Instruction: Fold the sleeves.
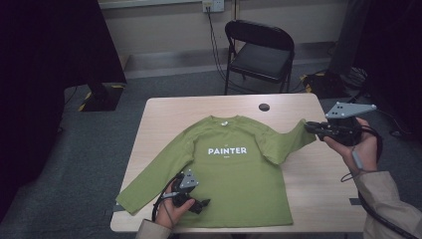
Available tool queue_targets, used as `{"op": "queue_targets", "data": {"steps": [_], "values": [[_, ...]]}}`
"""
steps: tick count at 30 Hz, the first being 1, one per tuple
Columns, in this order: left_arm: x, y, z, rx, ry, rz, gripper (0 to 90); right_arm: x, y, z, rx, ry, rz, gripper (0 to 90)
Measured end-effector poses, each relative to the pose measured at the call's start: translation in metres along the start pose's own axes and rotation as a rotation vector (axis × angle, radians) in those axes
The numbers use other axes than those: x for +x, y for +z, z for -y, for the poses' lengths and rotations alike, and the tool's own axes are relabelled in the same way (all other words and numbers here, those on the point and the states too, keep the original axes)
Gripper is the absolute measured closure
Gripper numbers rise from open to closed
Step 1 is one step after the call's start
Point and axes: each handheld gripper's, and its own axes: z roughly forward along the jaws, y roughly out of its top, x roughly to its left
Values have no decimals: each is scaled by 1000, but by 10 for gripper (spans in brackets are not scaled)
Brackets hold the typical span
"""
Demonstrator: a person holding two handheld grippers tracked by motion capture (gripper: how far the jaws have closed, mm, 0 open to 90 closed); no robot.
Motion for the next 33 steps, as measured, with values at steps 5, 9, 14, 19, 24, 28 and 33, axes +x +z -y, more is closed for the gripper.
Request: {"op": "queue_targets", "data": {"steps": [5, 9, 14, 19, 24, 28, 33], "values": [[0, 0, 0, 0, 0, 0, 0, 4, 4, -24, -20, -28, -2, 841], [0, 0, 0, 1, 0, 0, 0, 9, 9, -41, -29, -57, -10, 841], [0, 0, 0, 0, 2, -1, 0, 17, 19, -63, -22, -103, -10, 841], [0, 0, 0, -2, 0, -1, 0, 27, 32, -85, -4, -167, -16, 840], [0, 0, 0, -2, -1, -1, 0, 36, 47, -102, 0, -204, -22, 840], [0, 0, 0, -2, -1, 0, 0, 42, 57, -112, 0, -213, -31, 839], [0, 0, 0, -2, -2, 0, 0, 51, 69, -123, -4, -242, -55, 836]]}}
